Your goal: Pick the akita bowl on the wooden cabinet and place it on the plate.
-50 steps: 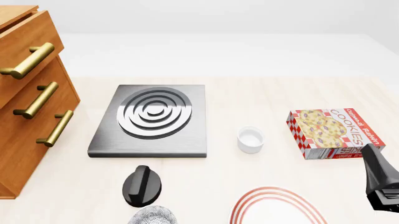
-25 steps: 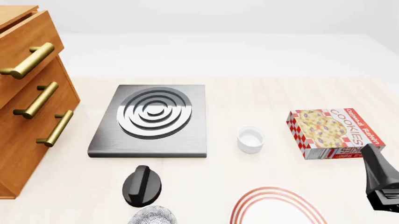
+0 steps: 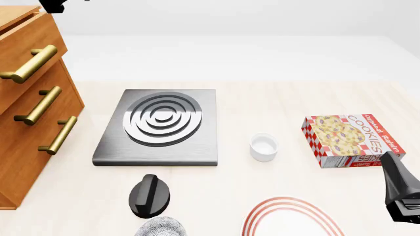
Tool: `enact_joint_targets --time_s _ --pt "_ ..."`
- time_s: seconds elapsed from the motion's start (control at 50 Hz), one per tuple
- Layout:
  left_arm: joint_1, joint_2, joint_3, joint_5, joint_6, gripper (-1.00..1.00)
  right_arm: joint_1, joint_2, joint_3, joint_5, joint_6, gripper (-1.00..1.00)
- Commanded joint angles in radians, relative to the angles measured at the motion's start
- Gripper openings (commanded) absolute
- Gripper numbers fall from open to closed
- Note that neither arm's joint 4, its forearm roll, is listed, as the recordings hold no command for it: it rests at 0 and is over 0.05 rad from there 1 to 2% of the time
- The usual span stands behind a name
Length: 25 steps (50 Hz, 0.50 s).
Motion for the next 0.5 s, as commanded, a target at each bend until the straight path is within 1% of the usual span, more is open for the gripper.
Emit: enact_joint_targets --time_s 0.02,0.22,0.5 --pt "-0.042 -0.002 0.015 0.019 0.037 -1.0 0.0 0.0 0.0 0.0 0.0 1.0" --pt "-0.055 -0.007 0.03 0.032 0.045 -1.0 0.0 0.0 0.0 0.0 0.0 1.0" --pt "-0.09 -0.015 0.098 0.031 0.041 -1.0 0.0 0.0 0.0 0.0 0.0 1.0"
